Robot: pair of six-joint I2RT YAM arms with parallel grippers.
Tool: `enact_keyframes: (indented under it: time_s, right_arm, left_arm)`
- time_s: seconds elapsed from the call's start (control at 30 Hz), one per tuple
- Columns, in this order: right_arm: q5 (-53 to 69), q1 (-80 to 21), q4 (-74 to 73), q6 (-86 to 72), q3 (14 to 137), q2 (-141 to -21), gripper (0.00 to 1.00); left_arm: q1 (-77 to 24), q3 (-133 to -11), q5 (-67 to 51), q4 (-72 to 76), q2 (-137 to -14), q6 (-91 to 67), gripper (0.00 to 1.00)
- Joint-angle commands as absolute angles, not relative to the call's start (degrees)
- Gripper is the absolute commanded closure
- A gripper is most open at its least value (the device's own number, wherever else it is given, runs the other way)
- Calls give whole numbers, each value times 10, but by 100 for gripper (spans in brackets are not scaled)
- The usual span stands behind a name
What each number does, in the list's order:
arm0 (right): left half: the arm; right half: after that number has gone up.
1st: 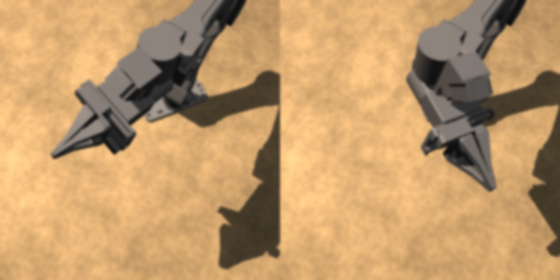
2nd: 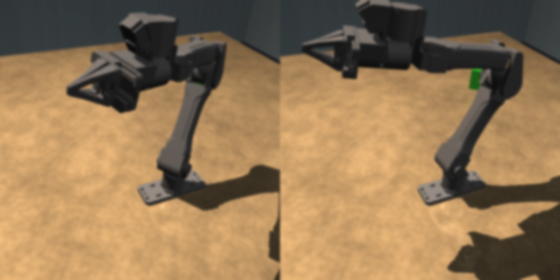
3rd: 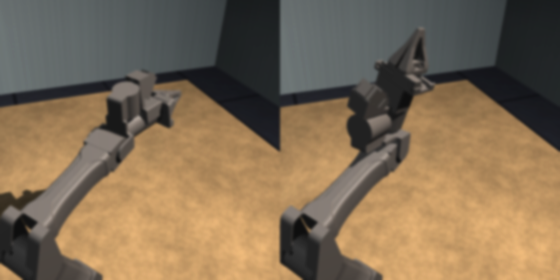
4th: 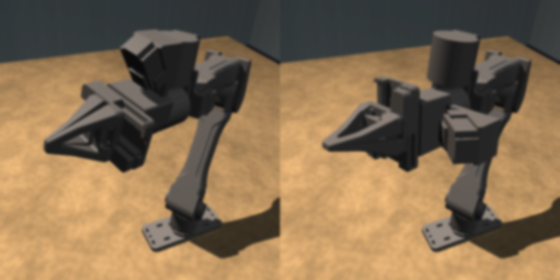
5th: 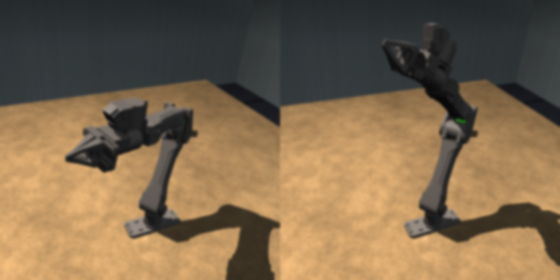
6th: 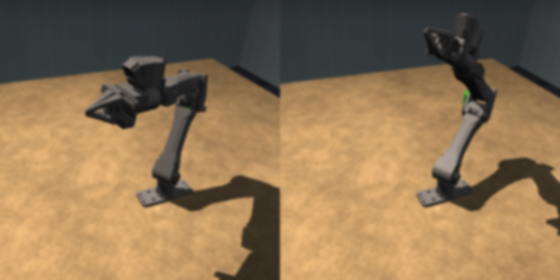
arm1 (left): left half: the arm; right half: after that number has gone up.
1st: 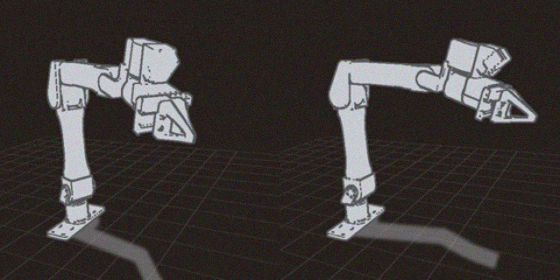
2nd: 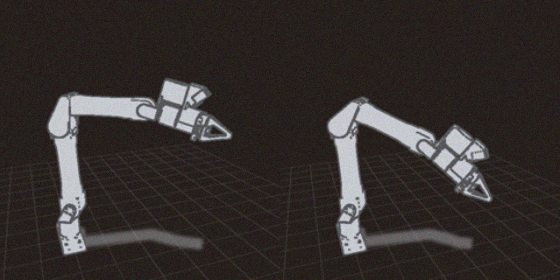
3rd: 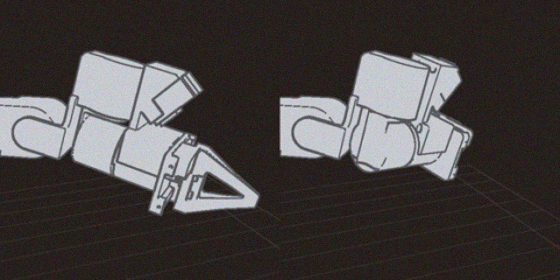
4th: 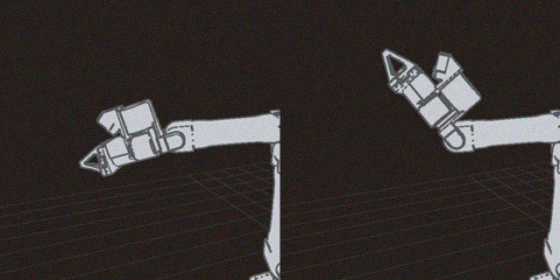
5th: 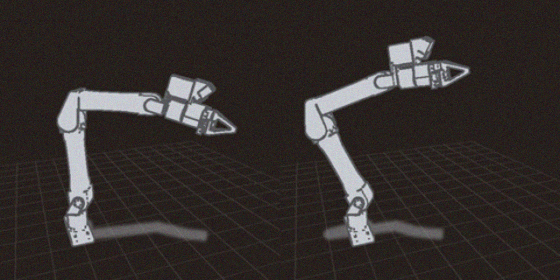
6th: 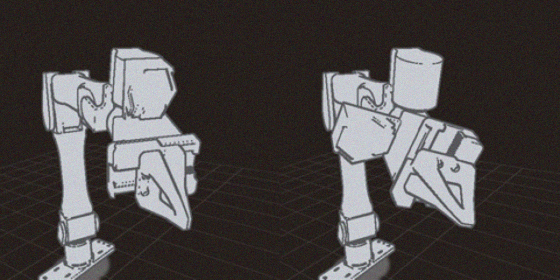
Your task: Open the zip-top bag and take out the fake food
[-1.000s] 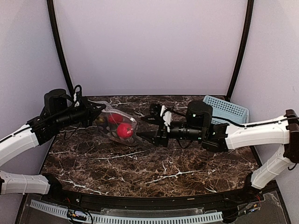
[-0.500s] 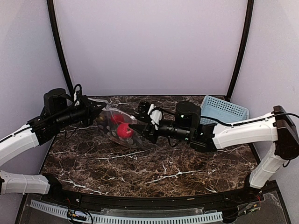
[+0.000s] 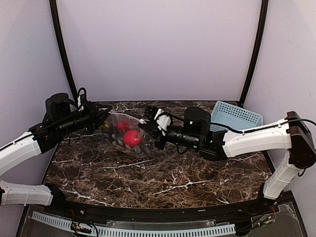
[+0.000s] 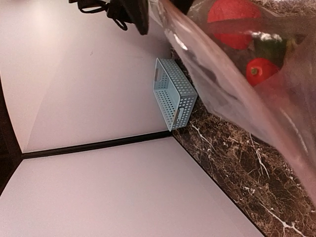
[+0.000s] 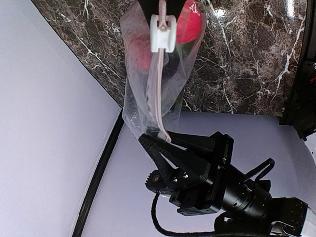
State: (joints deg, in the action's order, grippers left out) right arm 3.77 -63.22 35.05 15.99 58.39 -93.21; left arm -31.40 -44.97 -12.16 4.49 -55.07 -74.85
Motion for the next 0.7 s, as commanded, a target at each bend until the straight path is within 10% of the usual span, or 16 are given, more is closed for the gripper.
enact_keyframes:
  time_s: [0.0, 0.4, 0.67]
  right_arm:
    - [40, -625, 348, 145, 578, -890, 100]
    - [123, -561, 223, 102, 559, -772, 100]
    - [180, -547, 120, 110, 558, -715, 100]
  left_arm:
    - [-317, -454, -122, 87, -545, -699, 75]
    - [-317, -520, -124, 14, -532, -477, 6]
    - [-317, -595, -142, -70, -531, -282, 1]
